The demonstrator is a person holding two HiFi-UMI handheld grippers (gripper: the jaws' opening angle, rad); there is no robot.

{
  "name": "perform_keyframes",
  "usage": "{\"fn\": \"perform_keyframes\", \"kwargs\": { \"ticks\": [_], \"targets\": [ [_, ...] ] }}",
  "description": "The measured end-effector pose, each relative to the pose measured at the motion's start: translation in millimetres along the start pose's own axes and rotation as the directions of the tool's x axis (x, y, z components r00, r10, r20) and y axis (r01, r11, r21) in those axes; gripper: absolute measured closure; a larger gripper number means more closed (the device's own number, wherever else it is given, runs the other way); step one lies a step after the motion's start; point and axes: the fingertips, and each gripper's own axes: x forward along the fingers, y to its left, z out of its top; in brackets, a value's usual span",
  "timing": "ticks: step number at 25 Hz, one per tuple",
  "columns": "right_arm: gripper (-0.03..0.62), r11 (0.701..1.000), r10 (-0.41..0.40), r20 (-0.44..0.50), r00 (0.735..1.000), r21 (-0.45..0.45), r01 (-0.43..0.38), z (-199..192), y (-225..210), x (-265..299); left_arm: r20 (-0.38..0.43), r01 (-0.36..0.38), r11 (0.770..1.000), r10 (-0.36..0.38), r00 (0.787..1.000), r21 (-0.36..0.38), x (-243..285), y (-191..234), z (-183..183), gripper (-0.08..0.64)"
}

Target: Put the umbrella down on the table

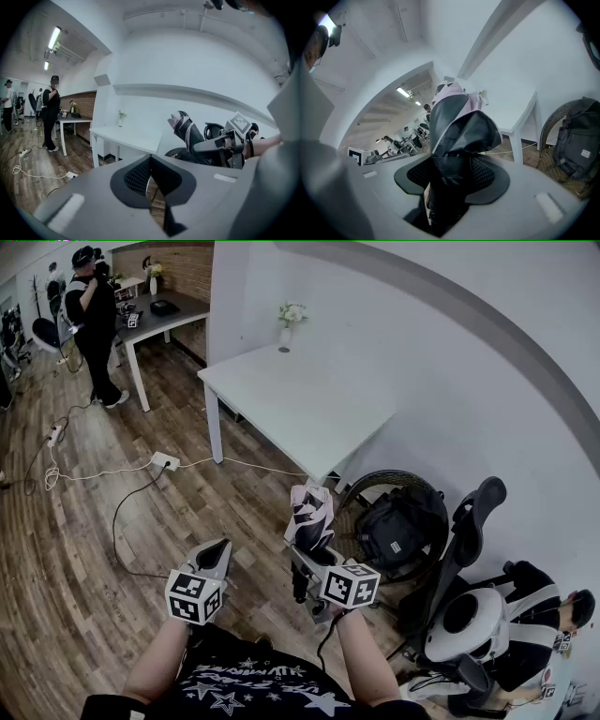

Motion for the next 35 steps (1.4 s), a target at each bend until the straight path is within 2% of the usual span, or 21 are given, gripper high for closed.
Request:
{"fn": "perform_keyframes", "kwargs": {
  "ticks": [13, 21, 25, 29, 35],
  "targets": [
    [0.359, 1.0, 0.007, -0.002, 1.0, -0.001, -0.007, -5, 0, -16, 0.013, -0.008, 1.0, 0.008, 1.0, 0.008, -9, -16, 3, 0.558],
    [0.357, 1.0, 0.007, -0.03, 1.0, -0.019, -0.007, -20, -2, -29, -0.001, -0.05, 0.999, 0.05, 0.999, -0.019, -23, -15, -13, 0.558],
    [0.357, 1.0, 0.007, -0.043, 0.999, -0.027, -0.008, -17, -5, -28, -0.007, -0.072, 0.996, 0.072, 0.997, -0.053, -31, -12, -18, 0.558],
    [0.357, 0.999, 0.025, -0.048, 0.999, -0.022, -0.026, -14, -4, -23, -0.021, -0.081, 0.996, 0.08, 0.997, -0.047, -36, -7, -20, 0.558],
    [0.356, 1.0, 0.006, -0.06, 0.998, -0.014, -0.007, -9, -11, -3, -0.008, -0.085, 0.994, 0.085, 0.996, -0.064, -15, 20, -12, 0.558]
  ]
}}
